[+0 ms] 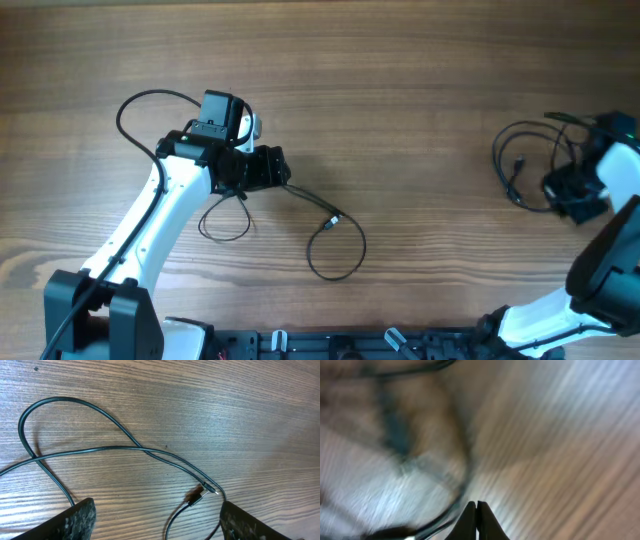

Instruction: Untangle cables

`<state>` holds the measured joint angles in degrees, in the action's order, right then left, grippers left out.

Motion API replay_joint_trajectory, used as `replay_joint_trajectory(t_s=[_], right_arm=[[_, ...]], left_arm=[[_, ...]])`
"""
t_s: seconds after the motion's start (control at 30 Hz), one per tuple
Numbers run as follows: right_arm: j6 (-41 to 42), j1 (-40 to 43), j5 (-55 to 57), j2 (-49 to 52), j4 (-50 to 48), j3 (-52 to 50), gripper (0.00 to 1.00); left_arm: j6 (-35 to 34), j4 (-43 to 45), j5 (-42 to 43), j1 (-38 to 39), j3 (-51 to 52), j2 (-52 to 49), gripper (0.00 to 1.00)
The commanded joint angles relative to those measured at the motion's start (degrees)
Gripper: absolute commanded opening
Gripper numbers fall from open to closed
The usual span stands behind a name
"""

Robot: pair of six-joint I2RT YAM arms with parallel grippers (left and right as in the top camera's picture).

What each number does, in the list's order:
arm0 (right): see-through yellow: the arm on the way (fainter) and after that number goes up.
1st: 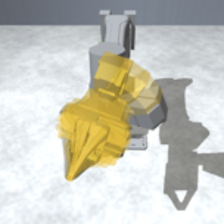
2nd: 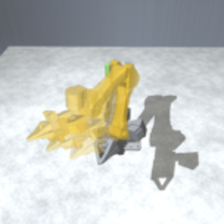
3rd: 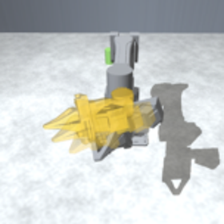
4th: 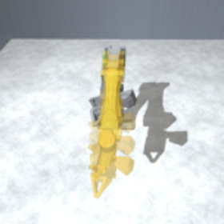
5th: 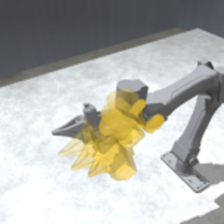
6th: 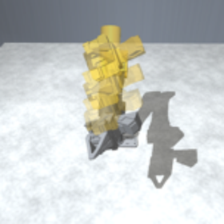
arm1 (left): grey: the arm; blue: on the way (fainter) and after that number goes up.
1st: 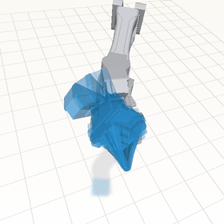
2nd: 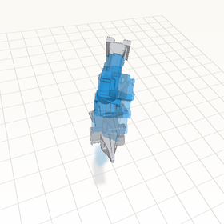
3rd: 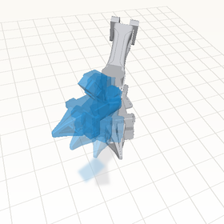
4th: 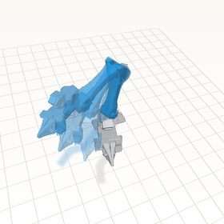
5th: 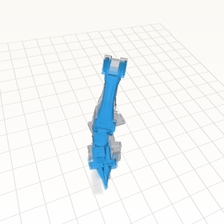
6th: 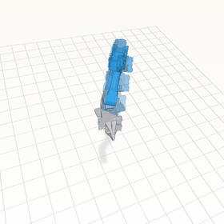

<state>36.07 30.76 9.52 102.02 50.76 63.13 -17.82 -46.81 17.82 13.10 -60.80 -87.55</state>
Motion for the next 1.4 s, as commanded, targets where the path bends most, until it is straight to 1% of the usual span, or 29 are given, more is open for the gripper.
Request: replay_joint_trajectory(t_s=[0.0, 0.03, 0.1, 0.13, 0.2, 0.33, 0.43, 0.53, 0.57, 0.6, 0.63, 0.67, 0.7, 0.73, 0.8, 0.83, 0.9, 0.97, 1.03, 1.13, 1.17, 1.2, 1.23, 1.27, 1.3, 1.33, 1.37], right_arm=[[-7.96, 2.54, -10.97, -0.13, -4.17, -0.04, 0.06], [-14.88, 2.43, -20.63, -0.24, -6.54, -0.04, 0.06], [-22.1, 1.86, -37.13, -0.61, -9.79, -0.04, 0.09], [-24.04, 1.44, -42.51, -1.2, -11.21, -0.04, 0.11], [-24.65, 0.24, -45.29, -3.23, -12.7, -0.04, 0.13], [-26.99, -4.85, -45.2, -11.19, -14.73, -0.04, 0.16], [-27.15, -9.68, -44.94, -15.72, -15.1, -0.04, 0.17], [-27.61, -16.83, -44.96, -16.79, -14.93, -0.04, 0.18], [-29.11, -19.47, -44.81, -16.79, -14.75, -0.04, 0.18], [-30.08, -22.03, -43.65, -16.79, -14.75, -0.04, 0.22], [-30.34, -25.0, -41.53, -16.76, -14.69, -0.04, 0.33], [-32.52, -31.87, -37.22, -16.74, -13.66, -0.04, 0.52], [-33.24, -33.97, -36.02, -16.74, -13.03, -0.04, 0.58], [-33.38, -36.98, -33.55, -16.7, -12.04, -0.04, 0.61], [-34.25, -41.97, -29.83, -16.26, -10.03, -0.04, 0.65], [-34.82, -45.11, -29.9, -15.47, -9.31, -0.04, 0.65], [-34.23, -49.86, -30.36, -13.73, -8.83, -0.04, 0.65], [-30.36, -54.6, -30.29, -10.88, -8.61, -0.04, 0.64], [-24.94, -58.73, -30.32, -7.37, -7.5, -0.04, 0.63], [-20.76, -63.52, -30.53, -3.08, -7.17, -0.04, 0.62], [-20.55, -65.77, -31.3, -1.33, -9.09, -0.04, 0.62], [-20.41, -67.43, -31.65, -0.31, -11.34, -0.04, 0.62], [-20.44, -69.18, -31.28, 0.57, -15.1, -0.04, 0.61], [-20.48, -70.2, -31.3, 0.76, -18.12, -0.04, 0.61], [-21.16, -71.38, -30.64, 0.96, -23.47, -0.04, 0.61], [-21.24, -72.02, -28.24, 0.96, -27.5, -0.04, 0.61], [-23.65, -72.59, -25.83, 0.96, -31.76, -0.04, 0.61]], left_arm=[[0.72, 0.5, -0.33, -0.26, -0.2, 0.15, 0.81], [0.7, 0.81, -0.33, -0.26, -0.2, 0.15, 0.81], [0.7, 0.9, -0.33, -0.26, -0.2, 0.15, 0.81], [0.7, 0.87, -0.33, -0.26, -0.2, 0.15, 0.81], [0.7, 0.9, -0.33, -0.26, -0.2, 0.15, 0.82], [0.72, 1.18, -0.33, -0.26, -0.2, 0.15, 0.82], [0.7, 1.36, -0.33, -0.26, -0.2, 0.15, 0.82], [0.7, 1.38, -0.33, -0.26, -0.2, 0.15, 0.82], [0.7, 1.38, -0.33, -0.26, -0.2, 0.15, 0.82], [0.72, 1.38, -0.33, -0.26, -0.2, 0.15, 0.82], [0.72, 1.38, -0.35, -0.26, -0.2, 0.15, 0.82], [0.61, 1.09, -4.39, -0.52, -0.2, 0.24, 0.82], [-0.7, 0.76, -6.29, -0.96, -0.26, 0.35, 0.82], [-4.48, 0.0, -9.9, -2.23, -0.31, 0.68, 0.84], [-8.39, -1.05, -11.93, -6.6, -0.31, 1.84, 0.86], [-9.88, -1.36, -11.93, -9.44, -0.31, 2.36, 0.88], [-12.55, -2.62, -11.72, -15.58, -0.28, 2.6, 0.94], [-12.68, -3.48, -10.67, -18.93, -0.28, 2.58, 0.98], [-12.44, -3.85, -10.38, -19.41, -0.15, 2.4, 0.98], [-12.39, -3.08, -10.43, -18.16, 0.61, 2.34, 0.98], [-11.54, -2.67, -10.47, -17.57, 1.16, 2.25, 0.98], [-10.95, -2.58, -11.32, -17.44, 1.57, 2.25, 0.94], [-11.02, -3.5, -15.56, -17.55, 1.75, 2.25, 0.93], [-12.2, -4.52, -19.85, -18.03, 1.75, 2.25, 0.93], [-13.16, -5.46, -22.08, -18.82, 1.75, 2.25, 0.94], [-13.22, -6.12, -22.21, -20.09, 1.75, 2.25, 0.94], [-14.47, -6.67, -22.23, -21.53, 1.75, 2.27, 0.95]])
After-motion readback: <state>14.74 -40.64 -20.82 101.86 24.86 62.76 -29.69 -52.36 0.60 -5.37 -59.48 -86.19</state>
